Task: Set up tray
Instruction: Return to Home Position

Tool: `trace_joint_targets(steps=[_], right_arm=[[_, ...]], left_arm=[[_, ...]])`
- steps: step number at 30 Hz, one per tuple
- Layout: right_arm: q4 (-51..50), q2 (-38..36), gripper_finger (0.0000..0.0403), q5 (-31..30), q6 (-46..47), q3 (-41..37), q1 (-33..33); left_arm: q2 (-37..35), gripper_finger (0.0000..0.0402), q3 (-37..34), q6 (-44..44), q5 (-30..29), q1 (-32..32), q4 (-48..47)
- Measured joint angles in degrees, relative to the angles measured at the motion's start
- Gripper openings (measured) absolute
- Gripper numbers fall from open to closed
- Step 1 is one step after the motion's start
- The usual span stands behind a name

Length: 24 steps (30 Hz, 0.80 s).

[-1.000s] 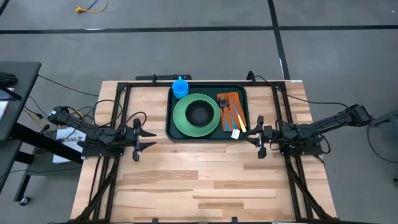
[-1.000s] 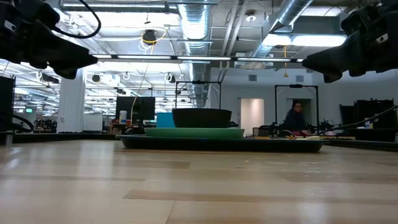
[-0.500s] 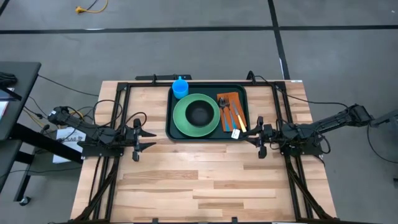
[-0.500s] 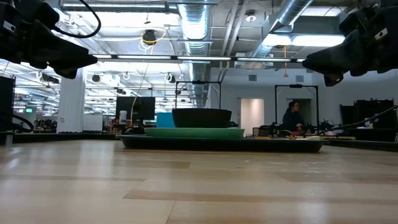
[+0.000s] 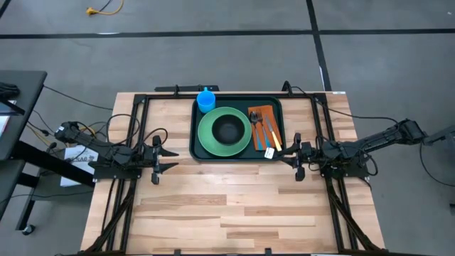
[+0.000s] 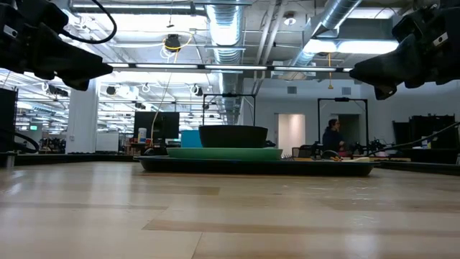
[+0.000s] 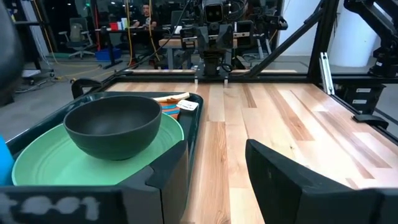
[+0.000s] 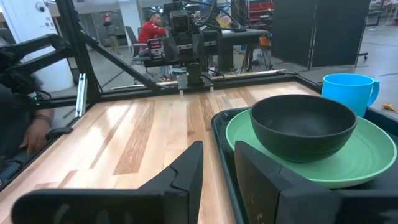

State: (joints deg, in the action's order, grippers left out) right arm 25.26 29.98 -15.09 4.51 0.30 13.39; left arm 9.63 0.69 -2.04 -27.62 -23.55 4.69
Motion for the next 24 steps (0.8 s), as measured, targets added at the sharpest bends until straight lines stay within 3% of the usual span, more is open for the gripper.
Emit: trace_joint_targets(steps=[24], right_arm=[[0.00, 0.00, 0.0086, 0.00, 0.02, -0.04, 0.00]], left_arm=[[0.00, 0.0152, -0.02, -0.64, 0.11, 0.02, -0.02]])
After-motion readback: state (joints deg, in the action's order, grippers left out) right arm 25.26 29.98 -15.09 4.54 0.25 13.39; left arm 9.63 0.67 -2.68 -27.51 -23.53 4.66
